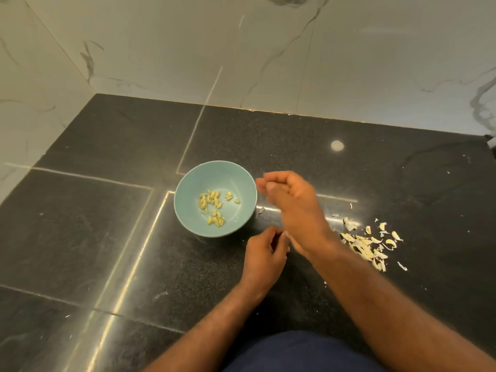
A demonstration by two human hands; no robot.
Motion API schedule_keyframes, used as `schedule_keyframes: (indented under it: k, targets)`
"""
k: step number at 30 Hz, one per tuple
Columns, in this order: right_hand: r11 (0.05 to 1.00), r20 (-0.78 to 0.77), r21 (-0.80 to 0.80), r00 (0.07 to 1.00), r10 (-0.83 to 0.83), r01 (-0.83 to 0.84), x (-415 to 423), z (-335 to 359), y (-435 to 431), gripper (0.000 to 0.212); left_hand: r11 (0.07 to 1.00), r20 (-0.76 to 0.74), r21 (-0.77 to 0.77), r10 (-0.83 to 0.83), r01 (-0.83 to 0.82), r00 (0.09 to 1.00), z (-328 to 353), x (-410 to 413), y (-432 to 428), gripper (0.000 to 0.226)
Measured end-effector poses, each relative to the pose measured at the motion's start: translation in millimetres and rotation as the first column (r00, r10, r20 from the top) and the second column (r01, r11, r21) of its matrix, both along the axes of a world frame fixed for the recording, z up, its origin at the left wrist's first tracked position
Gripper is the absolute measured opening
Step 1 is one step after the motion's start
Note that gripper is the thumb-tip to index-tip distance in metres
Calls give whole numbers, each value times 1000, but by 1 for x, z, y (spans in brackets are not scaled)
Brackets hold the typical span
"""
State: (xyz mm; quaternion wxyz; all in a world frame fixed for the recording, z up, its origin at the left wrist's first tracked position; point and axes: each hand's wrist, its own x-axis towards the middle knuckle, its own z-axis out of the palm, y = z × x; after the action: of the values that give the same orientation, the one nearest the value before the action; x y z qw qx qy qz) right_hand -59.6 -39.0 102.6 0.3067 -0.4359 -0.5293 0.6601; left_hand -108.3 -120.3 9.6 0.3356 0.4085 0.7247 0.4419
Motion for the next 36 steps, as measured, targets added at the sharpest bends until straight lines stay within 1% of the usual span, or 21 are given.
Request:
schedule_keyframes:
  k: [1,2,6,7,9,10,11,12,13,16,18,20,22,24,26,28,30,31,32,34,36]
  targets:
    - [999,-33,-22,998,-49,49,12,-2,5,11,1000,-13,16,-5,5,1000,-1,0,0,11]
    - [995,-49,-47,994,-94,92,26,-5,9,11,1000,-25,27,1,0,1000,-4,0,0,8]
    - [954,34,-81,958,-286,288,87,-29,12,31,996,-44,91,17,-13,999,-11,2,2,8]
    - [945,75,-67,946,-314,319,100,-35,8,32,993,-78,114,12,-3,997,-12,2,2,8]
    - [948,175,5,933,-314,318,121,-48,-3,22,986,-231,164,25,13,973,-13,2,1,10]
    - [956,241,51,925,-294,290,131,-54,-9,13,984,-330,178,32,29,943,-13,2,0,14]
    - [965,322,94,910,-261,244,139,-60,-16,8,983,-421,176,24,55,907,-14,3,0,21]
    - [974,405,134,886,-224,185,146,-64,-23,13,986,-493,139,-6,86,870,-15,4,1,31]
    - [979,473,165,861,-184,119,151,-67,-29,18,992,-538,64,-55,106,841,-16,7,3,42]
    - [968,630,234,772,-81,-90,157,-71,-43,36,974,-560,-201,-200,103,804,-14,7,11,76]
    - [933,731,254,683,-13,-254,157,-75,-48,46,946,-592,-312,-265,86,761,-16,6,16,85]
    - [897,791,252,611,25,-363,154,-81,-49,46,932,-625,-351,-309,95,717,-18,6,19,87]
    - [881,790,298,612,-12,-367,149,-86,-47,34,937,-616,-312,-325,157,717,-21,8,19,82]
    - [870,757,375,647,-88,-321,144,-89,-42,20,945,-566,-193,-326,263,757,-22,9,15,67]
    - [856,723,431,676,-140,-284,138,-93,-35,16,928,-481,-72,-353,365,802,-20,10,9,52]
    - [892,637,422,754,-161,-165,133,-94,-29,16,913,-396,27,-365,408,842,-17,14,4,45]
    - [944,476,321,848,-231,77,131,-89,-20,17,934,-307,157,-263,321,915,-17,19,3,40]
    - [941,415,274,859,-301,197,134,-86,-16,17,948,-251,202,-192,246,949,-17,21,3,35]
    - [925,383,253,848,-366,284,140,-83,-12,16,958,-204,219,-141,185,969,-16,22,4,30]
    - [892,368,256,816,-446,373,156,-77,-6,14,966,-170,221,-99,136,980,-15,23,6,18]
    - [879,382,271,795,-472,392,170,-73,-2,12,968,-119,221,-97,121,988,-14,21,8,8]
